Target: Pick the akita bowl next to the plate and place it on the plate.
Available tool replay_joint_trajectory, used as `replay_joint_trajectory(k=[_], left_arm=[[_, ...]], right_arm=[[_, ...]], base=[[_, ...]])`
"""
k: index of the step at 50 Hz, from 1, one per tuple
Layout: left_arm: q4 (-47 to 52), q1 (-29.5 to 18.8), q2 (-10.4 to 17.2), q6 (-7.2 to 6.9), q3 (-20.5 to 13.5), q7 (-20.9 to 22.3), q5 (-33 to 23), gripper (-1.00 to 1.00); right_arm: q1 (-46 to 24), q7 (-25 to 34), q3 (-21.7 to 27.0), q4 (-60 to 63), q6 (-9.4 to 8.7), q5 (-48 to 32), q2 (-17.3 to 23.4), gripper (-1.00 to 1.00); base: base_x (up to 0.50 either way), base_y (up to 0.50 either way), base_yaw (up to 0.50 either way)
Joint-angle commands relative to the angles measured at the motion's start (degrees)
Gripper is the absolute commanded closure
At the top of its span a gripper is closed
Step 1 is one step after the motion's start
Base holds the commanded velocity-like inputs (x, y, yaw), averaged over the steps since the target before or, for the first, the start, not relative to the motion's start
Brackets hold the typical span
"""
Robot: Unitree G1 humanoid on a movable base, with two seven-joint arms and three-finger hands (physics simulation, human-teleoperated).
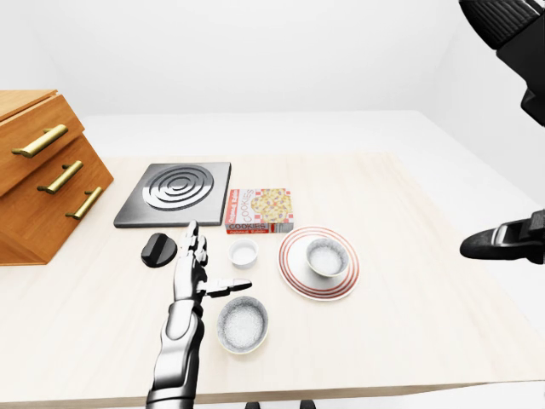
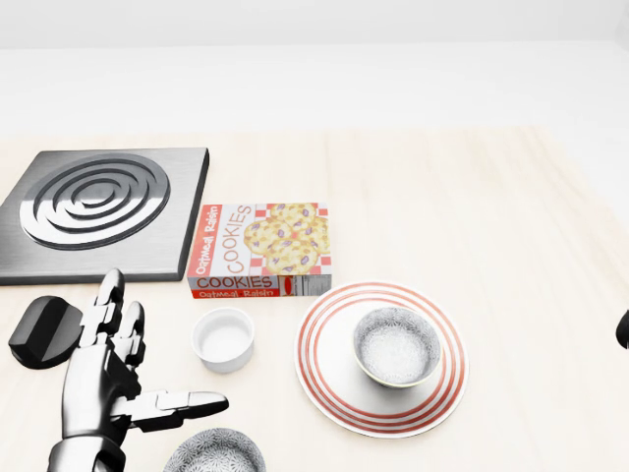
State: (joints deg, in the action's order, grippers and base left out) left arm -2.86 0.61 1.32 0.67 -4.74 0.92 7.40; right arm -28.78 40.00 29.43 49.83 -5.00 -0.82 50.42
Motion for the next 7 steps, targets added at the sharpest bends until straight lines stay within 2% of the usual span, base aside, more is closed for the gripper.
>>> replay_joint_trajectory(k=[1, 6, 7], left_arm=[[0.41, 0.25, -0.07, -0.16, 0.12, -0.03, -0.06, -1.00], [0.03, 0.26, -0.09, 0.26, 0.11, 0.05, -0.13, -1.00], [0.04, 0.26, -0.09, 0.25, 0.12, 0.04, -0.14, -1.00]], right_arm=[[-2.29, 0.00, -0.93, 1.97, 0.00, -1.93, 1.19, -1.00], [-0.80, 0.00, -1.82, 3.03, 0.00, -6.87, -5.17, -1.00], [-0.83, 0.00, -1.82, 3.03, 0.00, -7.08, -5.43, -1.00]], base=[[0.00, 0.00, 0.00], [0.00, 0.00, 0.00], [0.00, 0.00, 0.00]])
